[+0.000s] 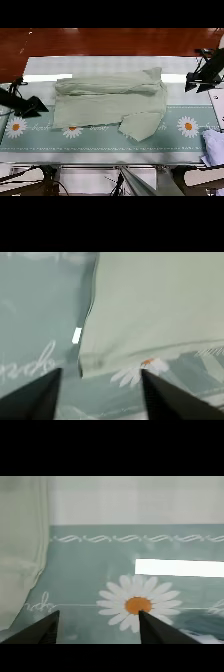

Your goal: Fold the shirts.

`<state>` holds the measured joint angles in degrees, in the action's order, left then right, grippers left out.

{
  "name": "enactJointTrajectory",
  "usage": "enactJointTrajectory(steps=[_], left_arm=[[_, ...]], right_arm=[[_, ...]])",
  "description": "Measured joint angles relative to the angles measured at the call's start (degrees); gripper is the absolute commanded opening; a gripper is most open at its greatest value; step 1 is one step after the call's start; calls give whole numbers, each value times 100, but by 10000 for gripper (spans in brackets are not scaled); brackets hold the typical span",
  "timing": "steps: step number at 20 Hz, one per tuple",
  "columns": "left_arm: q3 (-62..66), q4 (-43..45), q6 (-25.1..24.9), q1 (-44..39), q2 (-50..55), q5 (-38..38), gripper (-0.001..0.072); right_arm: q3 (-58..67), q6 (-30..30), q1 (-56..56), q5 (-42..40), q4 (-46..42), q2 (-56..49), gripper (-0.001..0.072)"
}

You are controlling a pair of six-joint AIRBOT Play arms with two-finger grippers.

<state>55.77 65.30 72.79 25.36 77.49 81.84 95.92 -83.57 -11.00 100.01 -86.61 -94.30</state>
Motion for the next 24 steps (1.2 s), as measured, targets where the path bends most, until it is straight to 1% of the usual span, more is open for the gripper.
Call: enactJointTrajectory(steps=[1, 2, 5, 8, 12, 16, 17, 18, 19, 20, 21, 24], left_arm=[[-345, 13, -57, 92, -116, -57, 677], [-640, 13, -120, 160, -195, -87, 677], [-1156, -28, -234, 264, -319, -321, 676], [-1366, -332, -280, 284, -361, -782, 675], [-1456, -905, -302, 76, -341, -1429, 655], [-1471, -1292, -271, -459, -20, -1585, 654], [-1467, -1416, -227, -584, 94, -1580, 633], [-1467, -1506, -210, -717, 223, -1569, 477], [-1473, -1504, -144, -798, 348, -1596, 208], [-1480, -1427, -96, -848, 448, -1657, 47], [-1480, -1419, -57, -876, 511, -1663, 25], [-1478, -1606, 61, -914, 623, -1615, 26]], right_arm=[[-315, 79, -155, -120, 295, 107, 575], [-601, 146, -282, -299, 590, 205, 550], [-1169, 308, -481, -754, 1226, 367, 550], [-1401, 452, -538, -1202, 1665, 431, 550], [-1504, 557, -560, -1674, 1952, 452, 550], [-1534, 605, -568, -1945, 2059, 463, 550], [-1534, 614, -570, -1963, 2068, 463, 550], [-1537, 623, -570, -1974, 2083, 463, 550], [-1539, 645, -570, -1969, 2090, 463, 550], [-1539, 669, -570, -1939, 2087, 463, 550], [-1539, 695, -570, -1899, 2087, 463, 548], [-1541, 752, -570, -1777, 1878, 463, 540]])
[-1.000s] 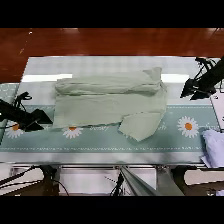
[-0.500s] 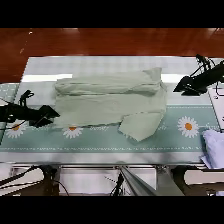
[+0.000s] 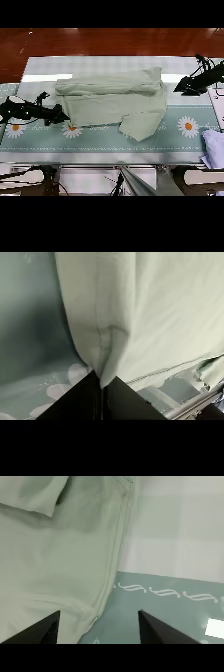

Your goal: Fold the shirts.

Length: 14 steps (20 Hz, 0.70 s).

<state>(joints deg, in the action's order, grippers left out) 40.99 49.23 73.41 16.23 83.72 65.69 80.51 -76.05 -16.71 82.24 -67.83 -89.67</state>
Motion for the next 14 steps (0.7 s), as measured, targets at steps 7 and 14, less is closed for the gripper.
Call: enactJointTrajectory(steps=[7, 14], left_arm=[[-2, -72, -50, -15, 52, 33, 26], [-2, -72, -94, -15, 55, 37, 26]], right_arm=[[-833, 76, -293, 260, 243, 2, 543], [-2096, 262, 55, -103, 855, 2, 493]])
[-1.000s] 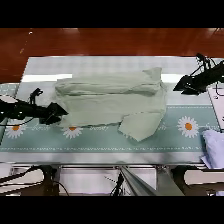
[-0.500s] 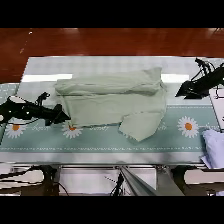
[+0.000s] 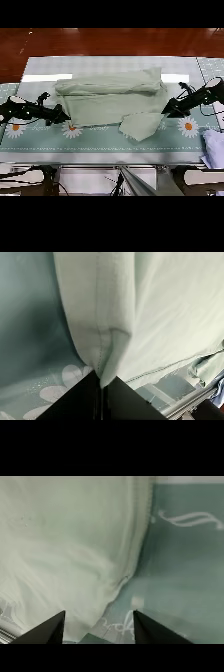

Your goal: Fold the shirts.

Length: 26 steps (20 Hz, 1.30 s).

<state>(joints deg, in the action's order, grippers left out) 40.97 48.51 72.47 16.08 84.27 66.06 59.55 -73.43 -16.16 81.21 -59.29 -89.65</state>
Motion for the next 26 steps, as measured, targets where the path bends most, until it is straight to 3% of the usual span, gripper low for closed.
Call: enactJointTrajectory(steps=[3, 4, 5, 6, 13, 17, 20, 26], left_arm=[[0, -2, -4, 0, 0, 0, 26], [2, 0, -31, 0, 0, 2, 26], [15, 0, -61, 0, 2, 9, 26], [39, 20, -79, 0, 4, 15, 26], [927, 682, -402, 7, 15, 129, 26], [1969, 345, -564, 4, 2, 476, 25], [2555, -116, -612, -55, 9, 184, 26], [2951, -667, -634, -546, 302, -1126, 26]], right_arm=[[-210, -15, 299, -382, 122, 0, 488], [-245, -76, 420, -538, 210, 4, 415], [-269, -133, 535, -734, 254, 4, 201], [-289, -190, 656, -955, 243, 2, 32], [160, -157, 782, -1178, 481, 457, 29], [973, -210, 745, -1856, 1036, 765, 29], [1495, -243, 990, -2651, 1261, 671, 29], [1904, -358, 1263, -4000, 1456, -83, 30]])
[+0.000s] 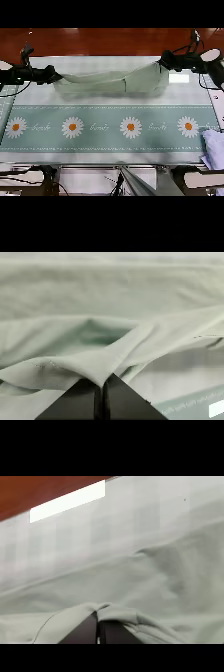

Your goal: Fold the shirts.

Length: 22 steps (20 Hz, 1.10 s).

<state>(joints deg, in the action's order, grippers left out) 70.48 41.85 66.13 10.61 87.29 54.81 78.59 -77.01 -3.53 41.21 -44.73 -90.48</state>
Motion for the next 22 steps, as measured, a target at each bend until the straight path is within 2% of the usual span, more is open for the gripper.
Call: enactJointTrajectory(steps=[7, 8, 9, 10, 11, 12, 15, 16, 17, 20, 22], left_arm=[[57, -127, -7, -155, 573, -1054, 27], [63, -138, -4, -149, 640, -1130, 52], [63, -144, -2, -151, 713, -1161, 152], [63, -138, 0, -153, 778, -1163, 325], [63, -138, 2, -157, 839, -1143, 448], [63, -136, 2, -155, 881, -1110, 476], [63, -122, 0, -55, 911, -796, 475], [63, -116, 2, 0, 898, -684, 475], [63, -118, -2, 63, 874, -511, 474], [63, -116, -223, 201, 745, 111, 474], [63, -111, -393, 229, 636, 492, 474]], right_arm=[[66, -129, 50, -909, 428, -802, 31], [66, -155, 50, -994, 448, -863, 32], [66, -170, 50, -1075, 468, -909, 58], [68, -157, 50, -1108, 472, -942, 215], [68, -92, 48, -1123, 470, -966, 403], [68, -11, 26, -1091, 468, -970, 428], [70, 247, -120, -741, 216, -841, 430], [70, 282, -199, -610, 4, -772, 564], [70, 286, -304, -426, -273, -691, 627], [70, -66, -730, 227, -1069, -546, 627], [70, -232, -1038, 695, -1263, -549, 627]])
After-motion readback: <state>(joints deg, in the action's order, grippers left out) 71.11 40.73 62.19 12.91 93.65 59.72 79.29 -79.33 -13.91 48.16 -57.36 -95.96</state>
